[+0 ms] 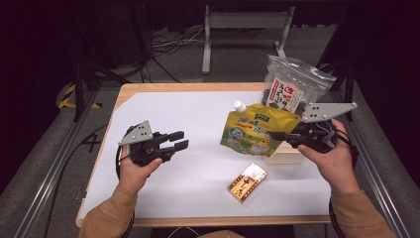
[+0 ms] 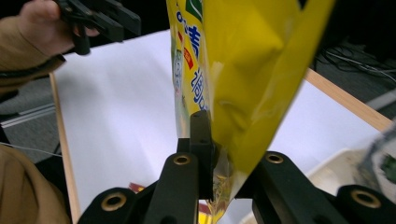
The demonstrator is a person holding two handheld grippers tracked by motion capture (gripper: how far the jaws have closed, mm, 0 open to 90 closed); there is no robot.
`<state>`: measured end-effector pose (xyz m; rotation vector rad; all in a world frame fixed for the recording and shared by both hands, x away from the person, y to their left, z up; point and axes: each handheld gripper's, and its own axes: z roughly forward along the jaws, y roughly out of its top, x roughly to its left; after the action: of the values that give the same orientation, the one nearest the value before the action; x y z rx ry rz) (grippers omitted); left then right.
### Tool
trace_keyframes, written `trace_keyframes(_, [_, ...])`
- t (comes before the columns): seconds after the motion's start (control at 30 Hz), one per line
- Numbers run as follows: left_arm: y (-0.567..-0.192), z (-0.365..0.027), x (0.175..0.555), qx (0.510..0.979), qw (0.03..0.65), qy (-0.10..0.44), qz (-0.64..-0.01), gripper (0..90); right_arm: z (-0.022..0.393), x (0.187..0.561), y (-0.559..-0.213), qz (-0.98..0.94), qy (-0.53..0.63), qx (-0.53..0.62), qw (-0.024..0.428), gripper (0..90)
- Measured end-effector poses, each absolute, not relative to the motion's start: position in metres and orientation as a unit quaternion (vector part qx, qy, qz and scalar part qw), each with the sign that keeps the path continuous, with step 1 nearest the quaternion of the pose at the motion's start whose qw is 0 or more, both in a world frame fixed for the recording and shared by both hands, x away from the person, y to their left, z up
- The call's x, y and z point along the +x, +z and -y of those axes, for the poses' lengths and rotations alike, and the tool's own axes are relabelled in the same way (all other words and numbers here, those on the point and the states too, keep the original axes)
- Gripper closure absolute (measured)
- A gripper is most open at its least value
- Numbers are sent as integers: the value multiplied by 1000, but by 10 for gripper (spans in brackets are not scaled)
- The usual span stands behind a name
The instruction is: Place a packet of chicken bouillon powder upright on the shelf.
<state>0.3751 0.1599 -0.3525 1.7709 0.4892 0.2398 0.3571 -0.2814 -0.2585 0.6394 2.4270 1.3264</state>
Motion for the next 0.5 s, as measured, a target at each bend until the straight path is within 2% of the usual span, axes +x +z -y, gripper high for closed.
trace_keyframes(0.33, [-353, -172, 378, 778, 576, 119, -223, 578, 302, 361, -237, -851, 428, 247, 177, 826])
trace_keyframes(0.5, [-354, -172, 379, 783, 569, 107, -228, 567, 310, 366, -231, -853, 414, 259, 186, 825])
